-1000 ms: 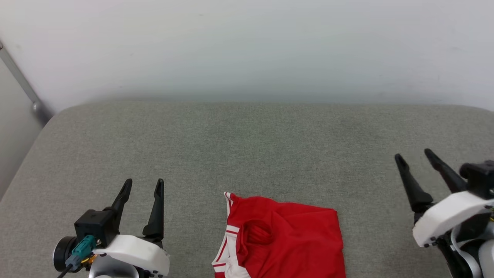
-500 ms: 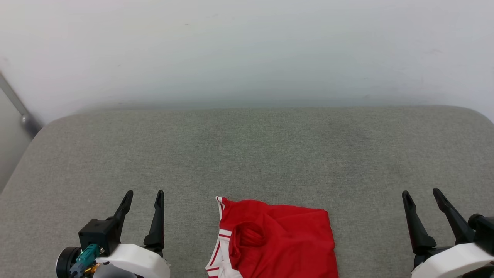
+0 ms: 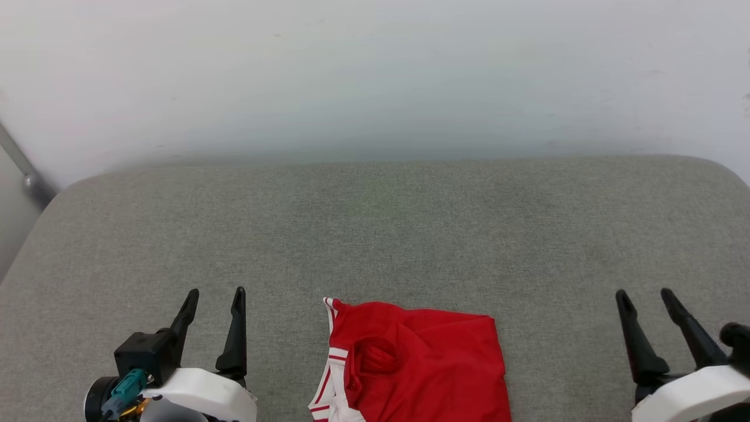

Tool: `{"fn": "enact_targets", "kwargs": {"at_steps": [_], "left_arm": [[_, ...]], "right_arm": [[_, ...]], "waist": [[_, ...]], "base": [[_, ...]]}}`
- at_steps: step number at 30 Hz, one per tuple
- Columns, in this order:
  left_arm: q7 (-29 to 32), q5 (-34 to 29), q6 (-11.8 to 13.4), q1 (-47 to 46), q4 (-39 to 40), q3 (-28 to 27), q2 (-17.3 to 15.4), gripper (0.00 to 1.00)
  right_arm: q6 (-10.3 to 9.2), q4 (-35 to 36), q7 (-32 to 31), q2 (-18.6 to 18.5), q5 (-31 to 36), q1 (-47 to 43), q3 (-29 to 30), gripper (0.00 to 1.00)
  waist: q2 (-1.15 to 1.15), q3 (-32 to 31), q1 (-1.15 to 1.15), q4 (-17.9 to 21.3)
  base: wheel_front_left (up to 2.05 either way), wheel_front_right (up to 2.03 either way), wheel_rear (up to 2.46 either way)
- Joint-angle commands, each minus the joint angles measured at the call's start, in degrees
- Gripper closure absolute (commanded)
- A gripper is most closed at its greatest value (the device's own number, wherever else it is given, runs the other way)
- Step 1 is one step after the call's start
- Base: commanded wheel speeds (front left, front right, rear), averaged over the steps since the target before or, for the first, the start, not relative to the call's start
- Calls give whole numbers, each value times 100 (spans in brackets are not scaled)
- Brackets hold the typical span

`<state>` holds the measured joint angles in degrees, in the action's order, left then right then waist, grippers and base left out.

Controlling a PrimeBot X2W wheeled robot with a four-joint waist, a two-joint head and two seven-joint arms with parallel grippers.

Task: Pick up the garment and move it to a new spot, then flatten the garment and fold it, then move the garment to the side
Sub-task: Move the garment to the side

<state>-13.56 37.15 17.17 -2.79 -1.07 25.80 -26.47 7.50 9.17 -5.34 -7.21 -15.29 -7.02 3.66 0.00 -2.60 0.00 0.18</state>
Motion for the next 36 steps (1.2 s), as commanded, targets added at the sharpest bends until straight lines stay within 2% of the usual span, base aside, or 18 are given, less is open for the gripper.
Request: {"fn": "enact_targets", "kwargs": {"at_steps": [1, 4, 9, 10, 13, 17, 21, 26, 30, 36], "left_arm": [[-41, 26, 27, 27, -1, -41, 24, 0], [-73, 69, 37, 38, -12, -148, 53, 0], [-121, 25, -37, -42, -44, -234, 89, 0], [-121, 25, -37, -42, -44, -234, 89, 0], [-131, -29, -98, -104, -53, -251, 129, 0], [-148, -90, -144, -183, -43, -296, 176, 0], [-160, -158, -217, -284, -52, -338, 245, 0], [-167, -235, -342, -479, -90, -341, 334, 0], [-170, -293, -422, -589, -154, -339, 405, 0], [-173, -362, -501, -645, -264, -411, 495, 0]], "right_arm": [[-2, -70, -167, 8, -223, 70, 173, 0], [-1, -298, -749, -77, -657, 147, 575, 0], [-1, -880, -2239, -490, -1301, 420, 1382, 0], [-1, -880, -2239, -490, -1301, 420, 1382, 0], [-1, -1320, -3438, -639, -1709, 557, 1699, 0], [-1, -1713, -5033, -284, -2101, 846, 2070, 0], [-2, -1812, -5916, 214, -2245, 1154, 2155, 0], [-1, -2257, -6150, 434, -2671, 1560, 1985, 0], [-2, -2955, -5948, 440, -3298, 1841, 1540, 0], [-7, -3573, -5630, 443, -3567, 1919, 875, 0]], "waist": [[0, 27, 0, 12], [0, 66, 0, 21], [0, 159, 0, -79], [0, 159, 0, -79], [0, 217, 0, -206], [0, 374, 0, -402], [0, 601, 0, -624], [0, 878, 0, -910], [0, 1007, 0, -1082], [0, 1031, 0, -1182]], "base": [[0, 0, 0], [0, 0, 0], [0, 0, 0], [0, 0, 0], [0, 0, 0], [0, 0, 0], [0, 0, 0], [0, 0, 0], [0, 0, 0], [0, 0, 0]]}}
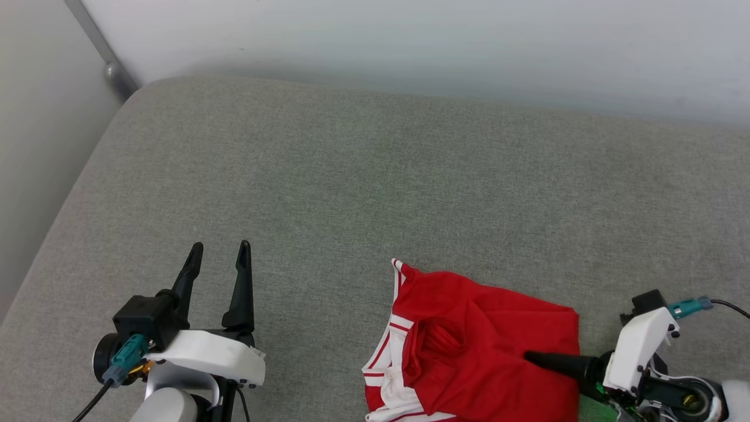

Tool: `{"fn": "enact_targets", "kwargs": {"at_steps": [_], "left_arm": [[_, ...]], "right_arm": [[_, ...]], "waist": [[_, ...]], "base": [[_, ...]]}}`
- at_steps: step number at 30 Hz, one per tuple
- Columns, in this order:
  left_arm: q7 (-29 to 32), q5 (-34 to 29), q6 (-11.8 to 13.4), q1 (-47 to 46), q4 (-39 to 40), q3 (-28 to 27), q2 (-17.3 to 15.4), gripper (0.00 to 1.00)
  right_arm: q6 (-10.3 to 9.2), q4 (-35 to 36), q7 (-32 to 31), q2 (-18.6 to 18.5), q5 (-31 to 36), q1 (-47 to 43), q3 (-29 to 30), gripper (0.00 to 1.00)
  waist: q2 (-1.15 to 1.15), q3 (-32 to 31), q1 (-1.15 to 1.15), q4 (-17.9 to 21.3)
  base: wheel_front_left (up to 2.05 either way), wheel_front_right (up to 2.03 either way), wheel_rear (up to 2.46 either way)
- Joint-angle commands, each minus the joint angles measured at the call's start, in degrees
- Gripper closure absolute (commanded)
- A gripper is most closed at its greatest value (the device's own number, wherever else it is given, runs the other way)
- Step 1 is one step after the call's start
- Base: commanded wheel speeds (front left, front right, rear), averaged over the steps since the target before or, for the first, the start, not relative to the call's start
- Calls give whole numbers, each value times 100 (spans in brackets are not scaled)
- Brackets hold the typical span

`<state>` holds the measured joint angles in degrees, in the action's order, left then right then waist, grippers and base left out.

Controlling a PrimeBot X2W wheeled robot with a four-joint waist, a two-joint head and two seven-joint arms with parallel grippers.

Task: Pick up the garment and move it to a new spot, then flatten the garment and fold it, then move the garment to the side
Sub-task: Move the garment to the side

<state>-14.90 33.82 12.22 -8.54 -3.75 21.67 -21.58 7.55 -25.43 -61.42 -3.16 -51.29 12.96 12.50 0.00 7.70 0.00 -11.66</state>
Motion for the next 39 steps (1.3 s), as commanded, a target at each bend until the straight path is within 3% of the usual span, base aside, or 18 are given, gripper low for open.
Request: {"fn": "enact_targets", "kwargs": {"at_steps": [1, 2, 3, 6, 13, 17, 22, 29, 33, 39], "left_arm": [[-39, -46, -7, -66, -9, -13, 17, 0], [-39, -54, -13, -60, -23, -28, 26, 0], [-39, -63, -23, -45, -37, -44, 37, 0], [-39, -101, -49, 24, -87, -66, 63, 0], [-38, -155, -50, 251, -158, -50, 42, 0], [-31, -167, -26, 391, -124, -54, 6, 0], [-23, -197, -29, 408, 1, 9, 41, 0], [-26, -306, -110, 74, 249, 50, 60, 0], [-10, -419, -77, -171, 446, -38, -94, 0], [196, -635, -128, -758, 941, -114, -398, 0]], "right_arm": [[-12, -139, 32, 49, 47, -60, -95, 50], [-12, -141, 87, 51, 61, -32, -167, 81], [-12, -132, 121, 49, 91, -2, -229, 100], [-8, 63, 236, 22, 239, 72, -413, 100], [-8, 618, 708, -583, 1110, 56, -1273, 100], [-8, 806, 837, -1026, 1691, 153, -1830, 100], [-8, 858, 832, -1478, 2143, 316, -2097, 100], [-8, 685, 1088, -1727, 2540, 895, -2067, 100], [-8, 459, 1465, -1769, 2772, 1391, -1965, 100], [-9, -23, 2145, -1918, 3200, 2181, -1401, 100]], "waist": [[0, -5, 0, 3], [0, -17, 0, 13], [0, -40, 0, 29], [0, -151, 0, 106], [0, -582, 0, 508], [0, -757, 0, 935], [0, -722, 0, 1524], [0, -117, 0, 2416], [0, 449, 0, 2875], [0, 1499, 0, 3228]], "base": [[0, 0, 0], [0, 0, 0], [0, 0, 0], [0, 0, 0], [0, 0, 0], [0, 0, 0], [0, 0, 0], [0, 0, 0], [0, 0, 0], [0, 0, 0]]}}
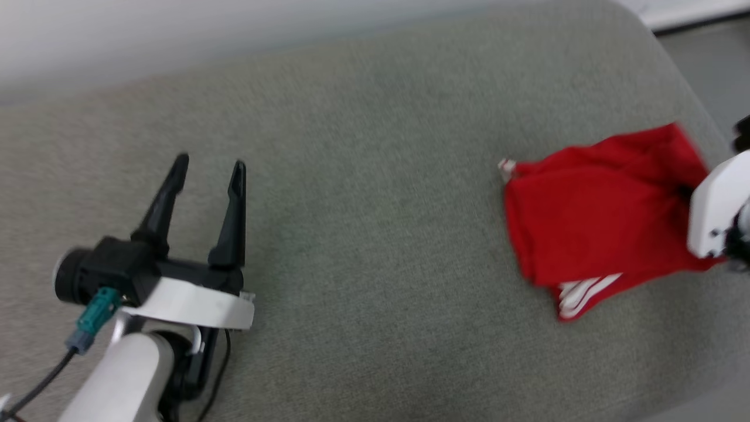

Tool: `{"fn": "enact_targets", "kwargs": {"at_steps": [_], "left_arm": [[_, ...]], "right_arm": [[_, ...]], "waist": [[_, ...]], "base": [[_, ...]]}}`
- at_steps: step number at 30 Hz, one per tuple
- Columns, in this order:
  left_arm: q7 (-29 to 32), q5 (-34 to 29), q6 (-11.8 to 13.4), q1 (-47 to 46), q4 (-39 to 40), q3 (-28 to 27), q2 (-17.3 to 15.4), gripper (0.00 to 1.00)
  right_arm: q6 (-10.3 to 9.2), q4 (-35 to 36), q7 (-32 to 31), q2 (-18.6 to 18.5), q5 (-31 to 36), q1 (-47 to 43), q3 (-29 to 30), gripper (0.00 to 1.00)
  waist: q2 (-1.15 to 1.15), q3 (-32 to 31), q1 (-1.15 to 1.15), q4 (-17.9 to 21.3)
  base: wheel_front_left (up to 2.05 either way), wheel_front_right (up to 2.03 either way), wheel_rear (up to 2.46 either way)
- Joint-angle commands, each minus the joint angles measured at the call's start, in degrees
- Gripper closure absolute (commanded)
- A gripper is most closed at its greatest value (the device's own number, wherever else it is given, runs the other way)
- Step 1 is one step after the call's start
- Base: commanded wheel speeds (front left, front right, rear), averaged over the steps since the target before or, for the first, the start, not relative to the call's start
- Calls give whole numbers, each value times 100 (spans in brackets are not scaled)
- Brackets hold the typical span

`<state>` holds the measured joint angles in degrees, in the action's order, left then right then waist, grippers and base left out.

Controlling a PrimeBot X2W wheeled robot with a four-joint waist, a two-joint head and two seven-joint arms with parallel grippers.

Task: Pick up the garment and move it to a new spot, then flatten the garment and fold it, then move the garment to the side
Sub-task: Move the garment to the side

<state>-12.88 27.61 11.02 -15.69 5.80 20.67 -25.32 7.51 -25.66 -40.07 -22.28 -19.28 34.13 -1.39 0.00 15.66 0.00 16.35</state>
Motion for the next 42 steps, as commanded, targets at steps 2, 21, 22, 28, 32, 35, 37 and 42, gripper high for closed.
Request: {"fn": "enact_targets", "kwargs": {"at_steps": [2, 21, 22, 28, 32, 35, 37, 42], "left_arm": [[121, -105, -54, -303, 167, 2, -133, 0], [442, -417, -377, -1375, 507, 189, -425, 0], [427, -413, -372, -1353, 489, 193, -427, 0], [321, -326, -318, -1112, 261, 228, -347, 0], [194, -252, -286, -920, 92, 265, -238, 0], [110, -148, -238, -670, -69, 290, -131, 0], [52, -86, -180, -462, -174, 284, -63, 0], [-30, 86, 1, 79, -401, 244, 81, 0]], "right_arm": [[-4, -124, 239, -110, 182, 337, 295, 100], [-4, -1268, 2261, 86, 1810, 1296, 2397, 0], [-4, -1326, 2363, 97, 1894, 1324, 2447, 0], [-4, -1580, 2823, -2, 2353, 1341, 2546, 0], [-5, -1615, 2913, -101, 2427, 1152, 2388, 0], [-5, -1551, 2924, -258, 2337, 909, 2090, 0], [-5, -1440, 2971, -353, 2236, 731, 1808, 0], [-5, -985, 3159, -512, 1724, 126, 1043, 0]], "waist": [[0, 1070, 0, 447], [0, 2325, 0, 9], [0, 2301, 0, 3], [0, 1813, 0, 19], [0, 1338, 0, 3], [0, 843, 0, -33], [0, 499, 0, -55], [0, -275, 0, -155]], "base": [[0, 0, 0], [0, 0, 0], [0, 0, 0], [0, 0, 0], [0, 0, 0], [0, 0, 0], [0, 0, 0], [0, 0, 0]]}}
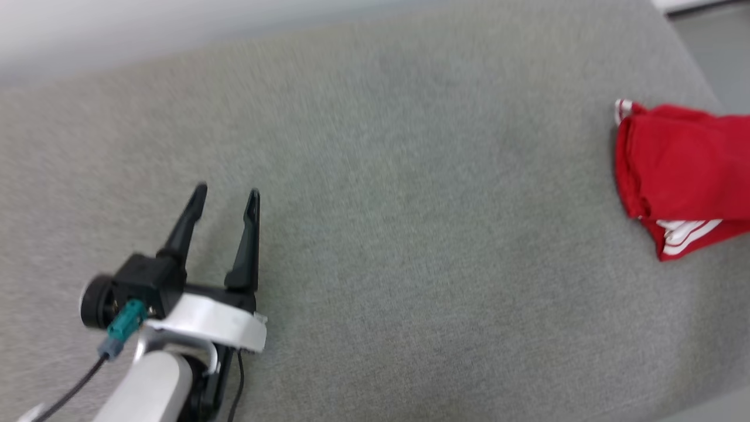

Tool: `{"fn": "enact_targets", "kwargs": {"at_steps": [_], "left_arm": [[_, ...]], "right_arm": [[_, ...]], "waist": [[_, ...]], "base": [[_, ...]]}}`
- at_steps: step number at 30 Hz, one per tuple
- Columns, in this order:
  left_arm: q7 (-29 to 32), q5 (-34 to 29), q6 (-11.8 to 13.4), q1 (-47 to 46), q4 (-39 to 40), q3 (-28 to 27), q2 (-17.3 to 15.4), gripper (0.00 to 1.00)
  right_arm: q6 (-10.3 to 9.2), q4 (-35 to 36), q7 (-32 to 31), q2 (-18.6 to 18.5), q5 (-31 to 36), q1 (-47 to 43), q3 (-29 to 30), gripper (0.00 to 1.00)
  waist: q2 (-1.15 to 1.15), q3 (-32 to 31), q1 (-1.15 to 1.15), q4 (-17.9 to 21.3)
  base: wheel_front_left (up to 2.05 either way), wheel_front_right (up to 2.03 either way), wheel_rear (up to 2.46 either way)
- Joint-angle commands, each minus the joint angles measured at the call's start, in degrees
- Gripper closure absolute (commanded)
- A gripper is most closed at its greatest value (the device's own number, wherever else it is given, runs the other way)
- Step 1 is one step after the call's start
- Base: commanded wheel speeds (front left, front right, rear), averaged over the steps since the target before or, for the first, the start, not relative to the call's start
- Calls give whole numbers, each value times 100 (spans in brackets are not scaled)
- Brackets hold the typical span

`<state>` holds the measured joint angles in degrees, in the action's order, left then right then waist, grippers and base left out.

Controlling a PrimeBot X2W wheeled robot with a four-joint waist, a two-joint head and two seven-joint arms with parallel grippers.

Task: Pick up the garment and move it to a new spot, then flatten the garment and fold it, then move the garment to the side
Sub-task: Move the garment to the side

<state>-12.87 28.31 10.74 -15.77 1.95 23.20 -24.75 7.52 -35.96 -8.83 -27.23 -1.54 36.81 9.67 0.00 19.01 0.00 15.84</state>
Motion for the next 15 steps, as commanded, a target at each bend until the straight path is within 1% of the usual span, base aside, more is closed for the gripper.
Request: {"fn": "enact_targets", "kwargs": {"at_steps": [1, 5, 10, 13, 15], "left_arm": [[-49, 47, 65, 189, -53, -16, 60, 0], [-87, 162, 189, 514, -176, -35, 177, 0], [-107, 278, 247, 763, -380, -40, 293, 0], [-118, 327, 229, 824, -524, -47, 314, 0], [-125, 348, 268, 883, -600, -56, 325, 0]], "right_arm": [[-6, 175, 88, 19, -185, -283, -191, 0], [-5, 787, 361, 206, -467, -908, -602, 0], [-5, 1465, 503, 643, -745, -1685, -821, 0], [-5, 1815, 559, 848, -843, -2061, -879, 0], [-6, 2051, 599, 987, -821, -2309, -969, 0]], "waist": [[0, -746, 0, -142], [0, -1177, 0, -344], [0, -1563, 0, -700], [0, -1762, 0, -961], [0, -1880, 0, -1115]], "base": [[0, 0, 0], [0, 0, 0], [0, 0, 0], [0, 0, 0], [0, 0, 0]]}}
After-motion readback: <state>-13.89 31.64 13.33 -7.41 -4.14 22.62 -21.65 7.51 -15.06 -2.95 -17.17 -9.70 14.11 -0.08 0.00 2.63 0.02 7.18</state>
